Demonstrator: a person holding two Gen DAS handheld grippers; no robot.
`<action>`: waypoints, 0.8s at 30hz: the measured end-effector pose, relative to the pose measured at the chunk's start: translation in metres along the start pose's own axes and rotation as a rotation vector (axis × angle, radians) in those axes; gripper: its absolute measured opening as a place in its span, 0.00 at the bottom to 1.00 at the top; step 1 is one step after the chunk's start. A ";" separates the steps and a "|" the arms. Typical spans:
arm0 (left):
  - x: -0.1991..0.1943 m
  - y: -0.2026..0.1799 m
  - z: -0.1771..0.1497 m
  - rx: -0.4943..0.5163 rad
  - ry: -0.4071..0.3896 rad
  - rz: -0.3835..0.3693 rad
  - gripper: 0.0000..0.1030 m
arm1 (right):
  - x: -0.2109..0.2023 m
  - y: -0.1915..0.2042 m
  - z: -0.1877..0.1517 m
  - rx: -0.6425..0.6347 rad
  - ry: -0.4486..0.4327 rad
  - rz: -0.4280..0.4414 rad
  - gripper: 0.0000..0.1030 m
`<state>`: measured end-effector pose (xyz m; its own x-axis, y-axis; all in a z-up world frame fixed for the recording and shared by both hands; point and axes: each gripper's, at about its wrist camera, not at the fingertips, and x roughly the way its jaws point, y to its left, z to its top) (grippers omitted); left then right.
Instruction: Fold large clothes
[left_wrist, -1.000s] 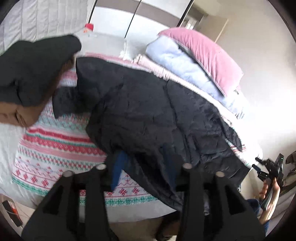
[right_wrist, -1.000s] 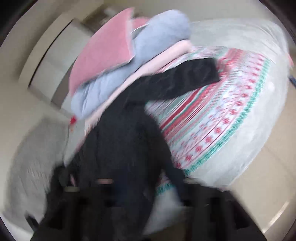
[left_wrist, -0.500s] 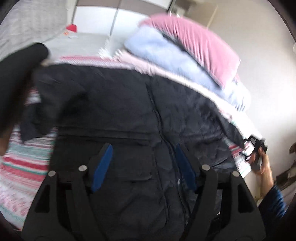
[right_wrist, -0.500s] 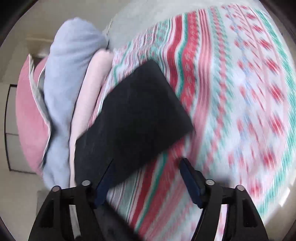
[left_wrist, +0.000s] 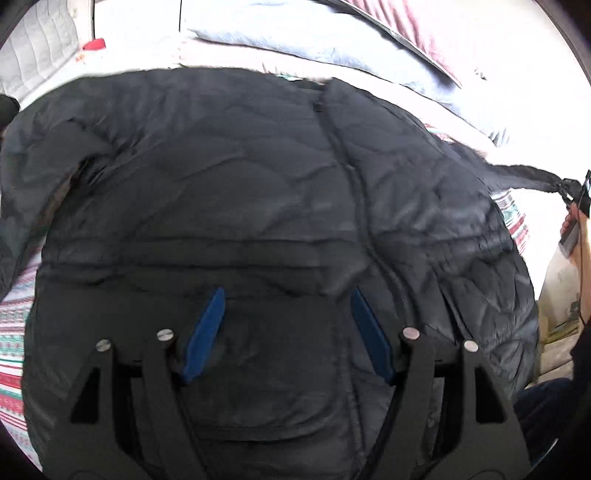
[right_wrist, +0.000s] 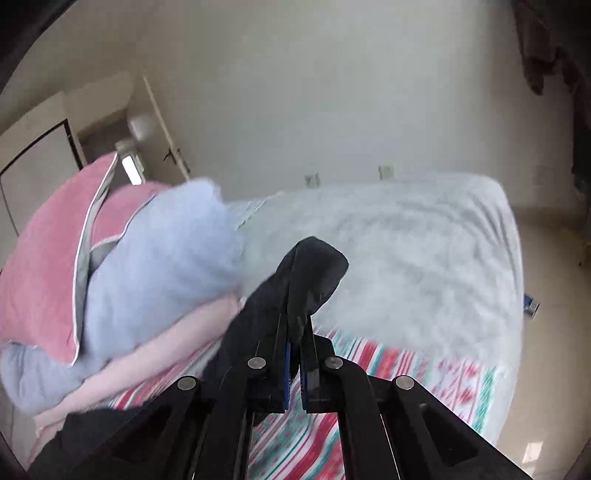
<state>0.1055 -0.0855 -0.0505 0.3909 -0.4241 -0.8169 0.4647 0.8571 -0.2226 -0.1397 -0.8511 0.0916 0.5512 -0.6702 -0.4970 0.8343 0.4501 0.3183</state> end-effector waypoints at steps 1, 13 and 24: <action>0.001 0.000 0.000 -0.001 0.001 -0.005 0.69 | 0.005 -0.005 0.002 0.010 0.004 -0.003 0.02; -0.056 0.097 0.018 -0.233 -0.105 0.070 0.69 | 0.026 -0.038 -0.019 0.031 0.140 -0.114 0.09; -0.080 0.217 -0.001 -0.505 -0.132 0.358 0.70 | -0.026 -0.037 -0.031 0.098 0.180 -0.303 0.41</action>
<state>0.1743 0.1347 -0.0334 0.5626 -0.0903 -0.8218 -0.1329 0.9712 -0.1977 -0.1855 -0.8316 0.0675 0.2752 -0.6459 -0.7121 0.9614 0.1827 0.2059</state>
